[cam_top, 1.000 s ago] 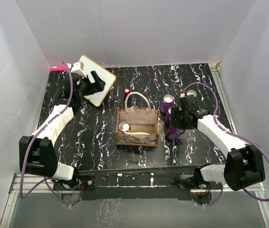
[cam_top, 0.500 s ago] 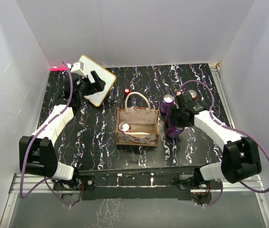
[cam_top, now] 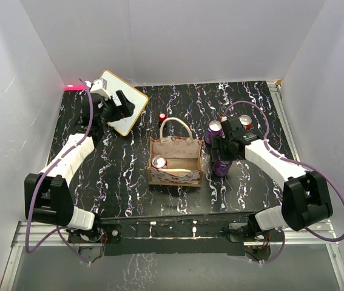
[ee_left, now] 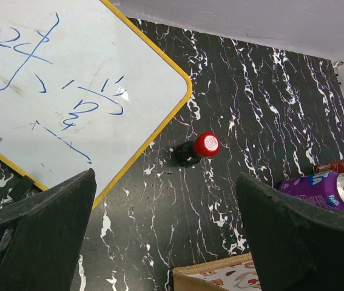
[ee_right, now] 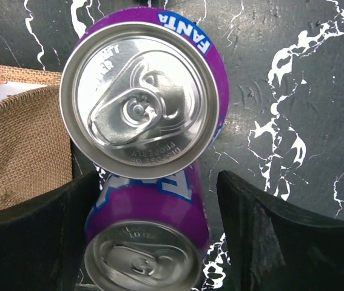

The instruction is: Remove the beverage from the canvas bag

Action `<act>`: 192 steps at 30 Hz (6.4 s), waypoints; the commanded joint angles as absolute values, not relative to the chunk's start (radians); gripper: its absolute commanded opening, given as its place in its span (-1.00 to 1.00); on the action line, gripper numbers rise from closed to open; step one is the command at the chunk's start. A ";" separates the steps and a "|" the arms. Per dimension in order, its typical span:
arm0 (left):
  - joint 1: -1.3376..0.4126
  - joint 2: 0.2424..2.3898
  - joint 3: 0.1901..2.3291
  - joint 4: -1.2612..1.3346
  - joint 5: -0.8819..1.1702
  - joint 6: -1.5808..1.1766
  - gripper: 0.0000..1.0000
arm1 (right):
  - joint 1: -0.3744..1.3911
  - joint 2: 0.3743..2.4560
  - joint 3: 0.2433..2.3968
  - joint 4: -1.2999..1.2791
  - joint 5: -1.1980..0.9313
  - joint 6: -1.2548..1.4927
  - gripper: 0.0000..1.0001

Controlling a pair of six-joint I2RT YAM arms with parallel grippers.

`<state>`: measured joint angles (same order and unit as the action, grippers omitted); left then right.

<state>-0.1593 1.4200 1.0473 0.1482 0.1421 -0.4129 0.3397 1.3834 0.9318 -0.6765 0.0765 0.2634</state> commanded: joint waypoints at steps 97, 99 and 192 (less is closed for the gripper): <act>-0.161 1.457 1.089 0.138 0.133 -0.398 0.94 | 1.002 1.656 1.174 -0.185 0.030 -0.134 0.99; -0.161 1.457 1.089 0.138 0.133 -0.399 0.94 | 1.002 1.678 1.183 -0.180 0.021 -0.150 0.99; -0.154 1.429 1.100 0.127 0.135 -0.399 0.94 | 0.219 1.335 0.869 -0.158 0.713 0.536 -0.85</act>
